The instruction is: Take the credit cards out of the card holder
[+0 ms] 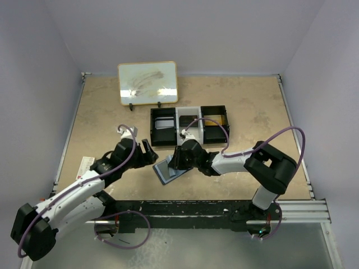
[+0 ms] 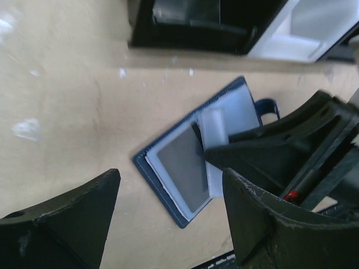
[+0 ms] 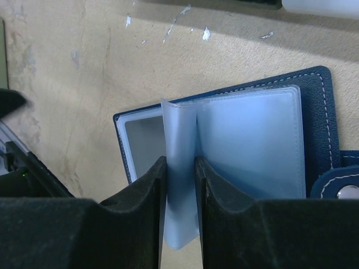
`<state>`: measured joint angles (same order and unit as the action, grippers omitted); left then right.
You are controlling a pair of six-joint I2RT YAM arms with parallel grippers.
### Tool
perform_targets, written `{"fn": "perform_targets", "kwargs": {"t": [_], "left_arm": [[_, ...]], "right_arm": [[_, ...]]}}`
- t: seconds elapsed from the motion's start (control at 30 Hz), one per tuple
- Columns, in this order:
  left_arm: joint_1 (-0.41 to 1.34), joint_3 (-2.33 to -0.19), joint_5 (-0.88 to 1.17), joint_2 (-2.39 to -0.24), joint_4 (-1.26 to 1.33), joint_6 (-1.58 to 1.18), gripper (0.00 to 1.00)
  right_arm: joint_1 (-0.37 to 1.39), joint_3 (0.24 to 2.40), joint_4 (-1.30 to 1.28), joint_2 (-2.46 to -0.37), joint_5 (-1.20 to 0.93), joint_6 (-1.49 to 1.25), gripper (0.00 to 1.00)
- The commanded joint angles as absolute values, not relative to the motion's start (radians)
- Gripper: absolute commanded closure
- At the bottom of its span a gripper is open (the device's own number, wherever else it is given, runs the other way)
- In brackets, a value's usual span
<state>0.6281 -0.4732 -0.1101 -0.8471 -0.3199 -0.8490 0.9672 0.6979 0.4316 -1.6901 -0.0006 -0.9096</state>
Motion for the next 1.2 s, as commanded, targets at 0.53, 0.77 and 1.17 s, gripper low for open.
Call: {"fn": "perform_targets", "kwargs": {"t": [0.53, 0.77, 1.17], "left_arm": [[0.712, -0.238, -0.097, -1.071, 0.407, -1.214, 0.41], [0.713, -0.197, -0.155, -1.155, 0.567, -1.262, 0.41], [0.756, -0.161, -0.141, -1.314, 0.764, -1.320, 0.43]], "right_arm": [[0.946, 0.606, 0.573, -1.701, -0.083, -0.952, 0.70], [0.944, 0.607, 0.582, -1.712, -0.086, -0.959, 0.69], [0.943, 0.616, 0.586, -1.731, -0.104, -0.957, 0.69]]}}
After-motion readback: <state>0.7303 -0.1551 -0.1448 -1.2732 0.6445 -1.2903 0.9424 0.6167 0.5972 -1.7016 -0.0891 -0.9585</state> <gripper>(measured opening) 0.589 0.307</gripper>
